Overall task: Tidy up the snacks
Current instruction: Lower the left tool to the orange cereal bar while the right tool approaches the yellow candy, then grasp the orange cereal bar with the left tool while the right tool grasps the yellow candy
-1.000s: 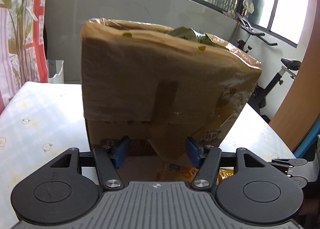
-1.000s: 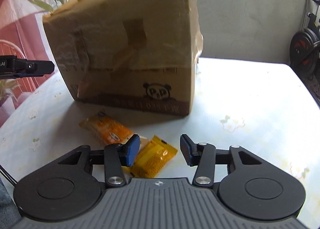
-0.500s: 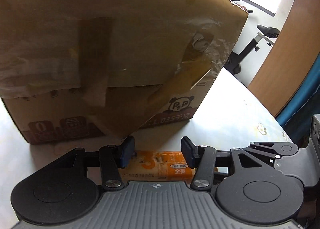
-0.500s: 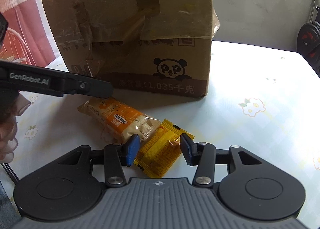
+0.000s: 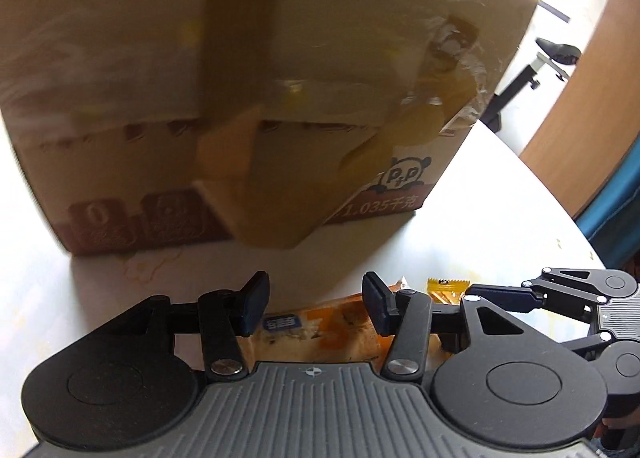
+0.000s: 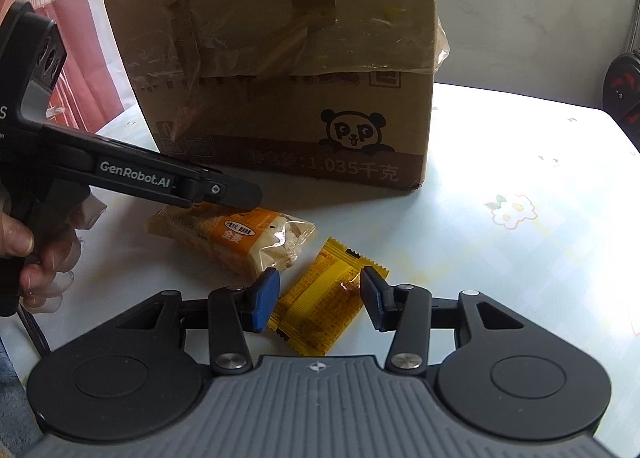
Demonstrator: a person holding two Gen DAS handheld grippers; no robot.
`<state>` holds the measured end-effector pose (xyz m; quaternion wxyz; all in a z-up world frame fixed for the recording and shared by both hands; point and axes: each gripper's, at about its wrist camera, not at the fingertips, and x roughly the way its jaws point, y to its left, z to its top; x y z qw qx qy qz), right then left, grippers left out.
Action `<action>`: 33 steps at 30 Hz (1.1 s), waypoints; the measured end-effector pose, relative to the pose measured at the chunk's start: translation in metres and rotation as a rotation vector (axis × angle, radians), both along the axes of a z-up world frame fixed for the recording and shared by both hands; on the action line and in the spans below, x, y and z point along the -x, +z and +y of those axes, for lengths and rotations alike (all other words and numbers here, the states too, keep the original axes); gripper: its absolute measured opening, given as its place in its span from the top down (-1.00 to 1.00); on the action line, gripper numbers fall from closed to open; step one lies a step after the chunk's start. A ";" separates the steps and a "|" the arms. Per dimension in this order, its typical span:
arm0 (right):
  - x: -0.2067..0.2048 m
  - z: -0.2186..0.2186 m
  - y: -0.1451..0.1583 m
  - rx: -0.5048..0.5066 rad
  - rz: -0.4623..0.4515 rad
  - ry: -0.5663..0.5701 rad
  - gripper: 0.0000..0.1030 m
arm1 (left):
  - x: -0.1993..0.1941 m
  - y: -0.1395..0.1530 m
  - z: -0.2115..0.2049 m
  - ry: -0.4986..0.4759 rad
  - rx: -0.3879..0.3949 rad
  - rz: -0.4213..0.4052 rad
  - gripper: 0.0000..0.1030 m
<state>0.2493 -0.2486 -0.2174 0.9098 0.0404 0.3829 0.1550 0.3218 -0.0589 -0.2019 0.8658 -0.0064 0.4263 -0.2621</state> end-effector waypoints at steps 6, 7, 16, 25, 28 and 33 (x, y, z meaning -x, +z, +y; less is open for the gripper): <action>0.007 -0.001 0.001 0.000 -0.015 -0.002 0.04 | 0.025 -0.003 0.034 0.085 0.065 0.036 -0.05; 0.010 -0.001 0.002 0.002 -0.023 -0.005 0.04 | 0.029 -0.003 0.037 0.092 0.067 0.039 -0.05; 0.014 -0.003 0.005 0.007 -0.019 -0.032 0.04 | 0.038 0.006 0.024 0.022 0.046 -0.003 -0.10; 0.013 -0.006 0.001 -0.025 0.039 -0.050 0.02 | 0.035 -0.008 -0.007 -0.036 -0.046 -0.009 -0.16; 0.011 -0.008 -0.002 -0.047 0.059 -0.056 0.02 | 0.035 -0.014 -0.003 0.006 -0.062 -0.003 -0.05; 0.008 -0.004 -0.002 -0.040 0.052 -0.044 -0.05 | 0.040 -0.017 0.018 0.109 -0.042 0.013 0.13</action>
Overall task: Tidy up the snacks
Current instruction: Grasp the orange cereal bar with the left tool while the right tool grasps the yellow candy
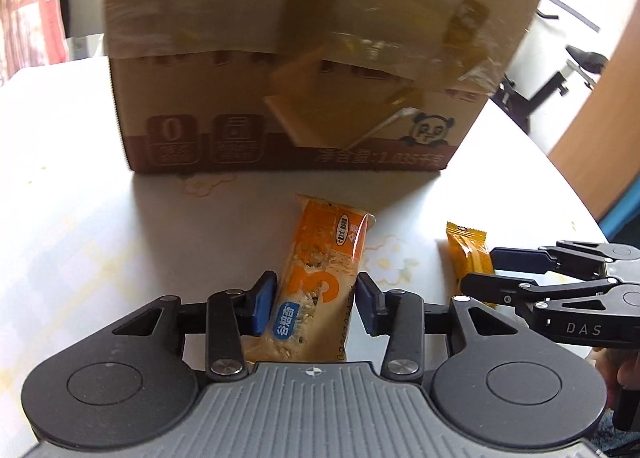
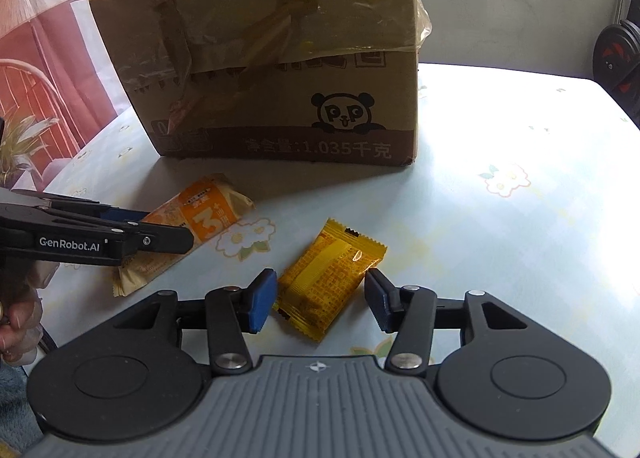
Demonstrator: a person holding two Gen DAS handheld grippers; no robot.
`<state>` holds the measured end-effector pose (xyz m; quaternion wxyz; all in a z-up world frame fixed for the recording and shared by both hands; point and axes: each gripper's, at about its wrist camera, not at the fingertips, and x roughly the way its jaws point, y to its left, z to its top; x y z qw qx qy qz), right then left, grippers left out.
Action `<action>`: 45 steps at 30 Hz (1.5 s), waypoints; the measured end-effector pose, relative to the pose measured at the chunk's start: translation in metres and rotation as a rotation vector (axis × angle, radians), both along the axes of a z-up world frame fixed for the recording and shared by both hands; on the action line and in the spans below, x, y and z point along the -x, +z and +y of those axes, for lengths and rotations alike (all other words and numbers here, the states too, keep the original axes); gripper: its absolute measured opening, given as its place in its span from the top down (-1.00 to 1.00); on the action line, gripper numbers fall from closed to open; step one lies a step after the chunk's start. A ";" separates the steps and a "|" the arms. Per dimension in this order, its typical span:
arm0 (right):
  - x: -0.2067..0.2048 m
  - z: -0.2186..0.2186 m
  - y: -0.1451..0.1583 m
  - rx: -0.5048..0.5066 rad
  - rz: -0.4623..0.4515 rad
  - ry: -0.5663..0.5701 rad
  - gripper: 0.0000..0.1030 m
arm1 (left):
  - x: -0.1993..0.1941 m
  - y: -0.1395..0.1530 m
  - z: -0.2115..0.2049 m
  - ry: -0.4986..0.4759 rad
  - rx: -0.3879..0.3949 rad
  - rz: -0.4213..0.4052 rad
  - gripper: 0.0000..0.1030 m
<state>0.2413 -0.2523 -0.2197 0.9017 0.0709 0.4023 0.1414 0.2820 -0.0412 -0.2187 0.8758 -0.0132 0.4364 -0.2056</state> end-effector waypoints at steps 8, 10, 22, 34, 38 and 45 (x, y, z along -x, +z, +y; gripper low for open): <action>-0.010 0.015 -0.004 0.032 -0.044 0.045 -0.15 | 0.007 -0.002 0.000 0.062 -0.013 -0.015 0.14; -0.012 0.020 -0.006 0.048 -0.061 0.055 -0.20 | 0.009 -0.002 0.000 0.064 -0.020 -0.021 0.14; -0.003 0.033 -0.017 0.128 -0.166 0.079 -0.22 | 0.015 -0.002 0.005 0.068 -0.018 -0.036 0.13; 0.003 0.029 -0.016 0.102 -0.174 0.080 -0.19 | 0.018 -0.004 0.004 0.062 -0.026 -0.061 0.10; 0.004 0.025 -0.015 0.081 -0.179 0.056 0.14 | 0.019 -0.004 -0.005 0.038 -0.061 -0.082 -0.09; 0.006 0.024 -0.014 0.072 -0.179 0.059 0.20 | 0.016 -0.005 -0.013 0.024 -0.108 -0.111 -0.07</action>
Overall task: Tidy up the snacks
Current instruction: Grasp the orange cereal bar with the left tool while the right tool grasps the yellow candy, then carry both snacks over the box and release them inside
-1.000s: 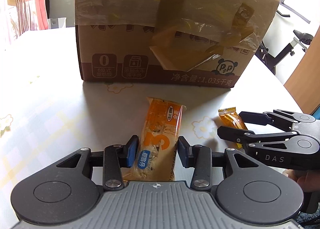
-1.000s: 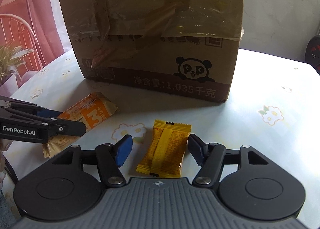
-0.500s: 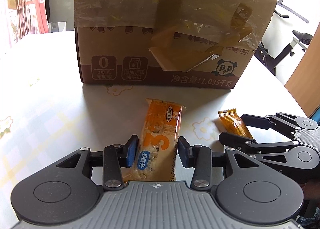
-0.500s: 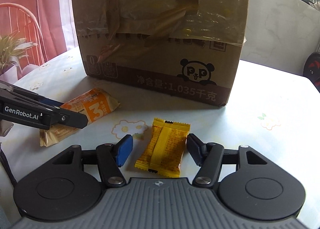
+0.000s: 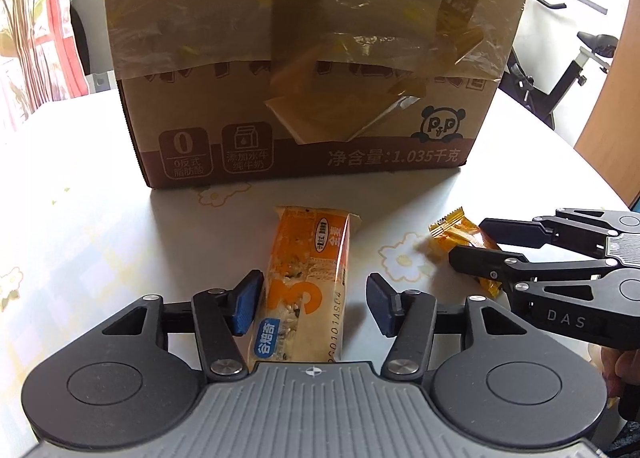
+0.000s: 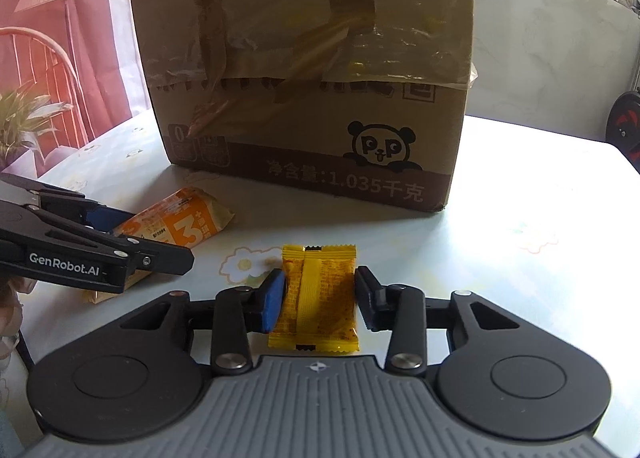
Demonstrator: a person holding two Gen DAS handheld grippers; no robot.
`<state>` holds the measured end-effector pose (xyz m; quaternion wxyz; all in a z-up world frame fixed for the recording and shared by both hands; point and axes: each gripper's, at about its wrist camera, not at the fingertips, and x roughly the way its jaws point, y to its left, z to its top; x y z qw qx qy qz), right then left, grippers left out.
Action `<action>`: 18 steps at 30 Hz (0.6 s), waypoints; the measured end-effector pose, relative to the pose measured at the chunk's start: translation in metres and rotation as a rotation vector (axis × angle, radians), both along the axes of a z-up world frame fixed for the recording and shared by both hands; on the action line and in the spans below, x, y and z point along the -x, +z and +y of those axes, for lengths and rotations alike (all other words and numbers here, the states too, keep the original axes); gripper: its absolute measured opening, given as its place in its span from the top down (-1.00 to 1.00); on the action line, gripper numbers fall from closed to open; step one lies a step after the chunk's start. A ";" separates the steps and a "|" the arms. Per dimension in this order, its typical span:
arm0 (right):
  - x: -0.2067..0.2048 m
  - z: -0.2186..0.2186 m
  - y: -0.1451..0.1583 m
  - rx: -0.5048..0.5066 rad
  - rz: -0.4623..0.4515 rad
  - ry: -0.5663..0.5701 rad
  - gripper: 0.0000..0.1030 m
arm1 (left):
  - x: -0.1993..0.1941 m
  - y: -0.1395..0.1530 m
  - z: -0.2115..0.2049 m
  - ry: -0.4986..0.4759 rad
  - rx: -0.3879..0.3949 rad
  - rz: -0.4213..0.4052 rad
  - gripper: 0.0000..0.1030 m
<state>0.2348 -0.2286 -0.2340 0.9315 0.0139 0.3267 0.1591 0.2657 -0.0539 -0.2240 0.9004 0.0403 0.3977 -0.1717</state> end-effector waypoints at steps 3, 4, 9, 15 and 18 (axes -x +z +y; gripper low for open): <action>0.000 0.000 0.000 -0.001 0.000 -0.001 0.20 | -0.001 0.001 0.012 0.026 0.047 0.008 0.23; 0.000 0.000 0.000 -0.003 0.000 -0.002 0.20 | -0.001 0.002 0.016 0.033 0.067 0.014 0.24; -0.001 0.001 0.000 0.001 0.000 -0.003 0.20 | 0.006 0.003 0.023 0.041 0.095 0.022 0.25; -0.001 0.001 0.000 0.002 0.000 -0.002 0.20 | 0.012 0.006 0.026 0.037 0.128 0.031 0.25; -0.001 0.001 0.000 -0.001 -0.001 -0.001 0.21 | 0.015 0.011 0.028 0.044 0.140 0.018 0.25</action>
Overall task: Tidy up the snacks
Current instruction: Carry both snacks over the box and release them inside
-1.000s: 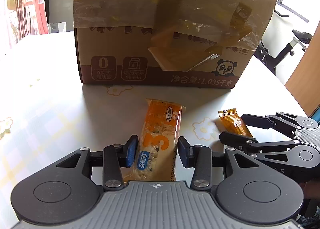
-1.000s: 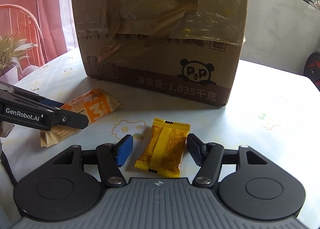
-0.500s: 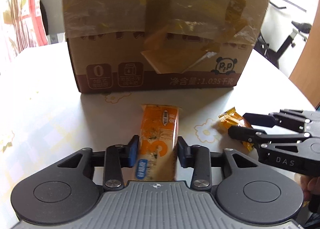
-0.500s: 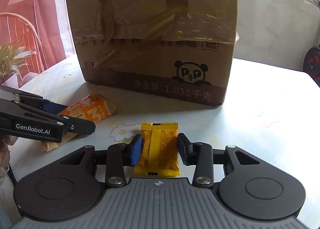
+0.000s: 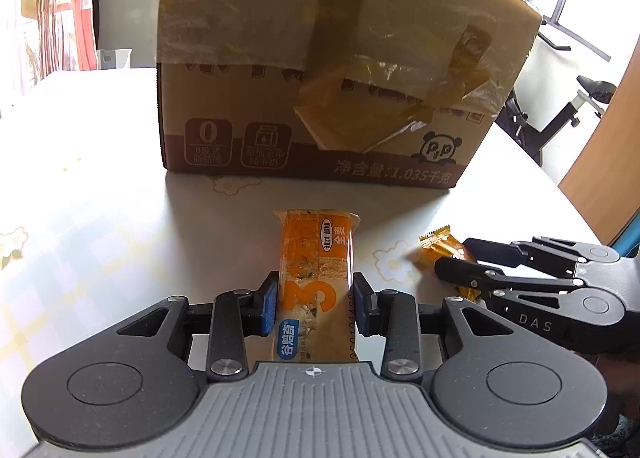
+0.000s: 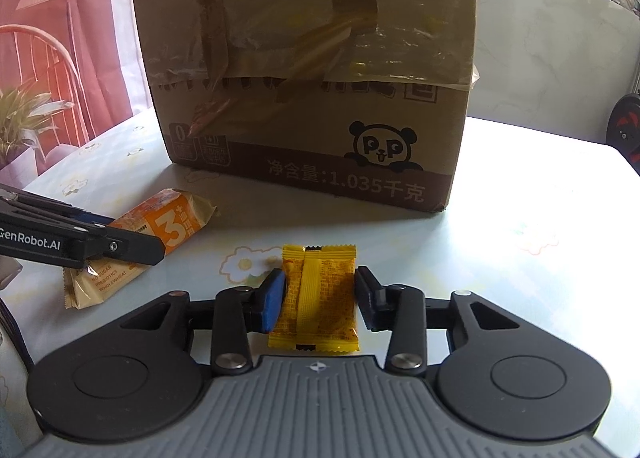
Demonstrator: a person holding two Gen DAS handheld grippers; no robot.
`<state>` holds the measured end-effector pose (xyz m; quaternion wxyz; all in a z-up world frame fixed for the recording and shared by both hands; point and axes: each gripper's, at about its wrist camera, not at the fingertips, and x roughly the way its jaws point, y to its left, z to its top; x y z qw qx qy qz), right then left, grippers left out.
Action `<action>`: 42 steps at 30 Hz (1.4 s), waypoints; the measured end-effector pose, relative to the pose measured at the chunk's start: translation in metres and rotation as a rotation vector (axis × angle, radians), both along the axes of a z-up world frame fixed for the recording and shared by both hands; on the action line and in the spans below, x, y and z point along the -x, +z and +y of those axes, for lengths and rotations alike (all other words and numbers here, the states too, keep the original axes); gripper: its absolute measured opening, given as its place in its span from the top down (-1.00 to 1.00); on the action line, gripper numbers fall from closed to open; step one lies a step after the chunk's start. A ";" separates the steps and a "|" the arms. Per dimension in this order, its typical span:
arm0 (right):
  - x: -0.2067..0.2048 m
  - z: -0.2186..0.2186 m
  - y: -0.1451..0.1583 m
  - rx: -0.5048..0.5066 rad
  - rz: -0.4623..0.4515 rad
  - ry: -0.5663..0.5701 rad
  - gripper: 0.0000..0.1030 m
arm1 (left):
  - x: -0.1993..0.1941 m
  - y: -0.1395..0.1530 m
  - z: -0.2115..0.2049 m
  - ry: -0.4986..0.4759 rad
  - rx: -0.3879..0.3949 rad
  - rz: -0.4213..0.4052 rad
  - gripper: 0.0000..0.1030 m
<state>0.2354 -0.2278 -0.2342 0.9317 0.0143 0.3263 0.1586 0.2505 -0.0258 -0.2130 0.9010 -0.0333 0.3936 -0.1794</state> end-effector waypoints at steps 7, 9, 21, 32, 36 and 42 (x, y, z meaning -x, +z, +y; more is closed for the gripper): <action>0.013 0.002 0.008 0.012 -0.052 -0.006 0.26 | 0.008 0.017 0.009 0.031 0.023 -0.048 0.25; 0.019 0.002 0.012 0.031 -0.070 -0.002 0.26 | 0.009 0.029 0.015 0.049 0.033 -0.085 0.25; 0.019 -0.023 0.124 -0.056 -0.380 -0.047 0.26 | 0.009 0.137 0.036 0.074 0.114 -0.378 0.25; -0.066 0.017 0.193 -0.119 -0.515 0.029 0.26 | -0.064 0.204 0.007 0.066 0.119 -0.548 0.25; -0.092 0.042 0.194 -0.078 -0.510 0.068 0.26 | -0.084 0.199 -0.001 0.073 0.119 -0.514 0.25; -0.117 0.056 0.182 -0.003 -0.464 0.087 0.26 | -0.108 0.182 -0.004 0.068 0.086 -0.470 0.25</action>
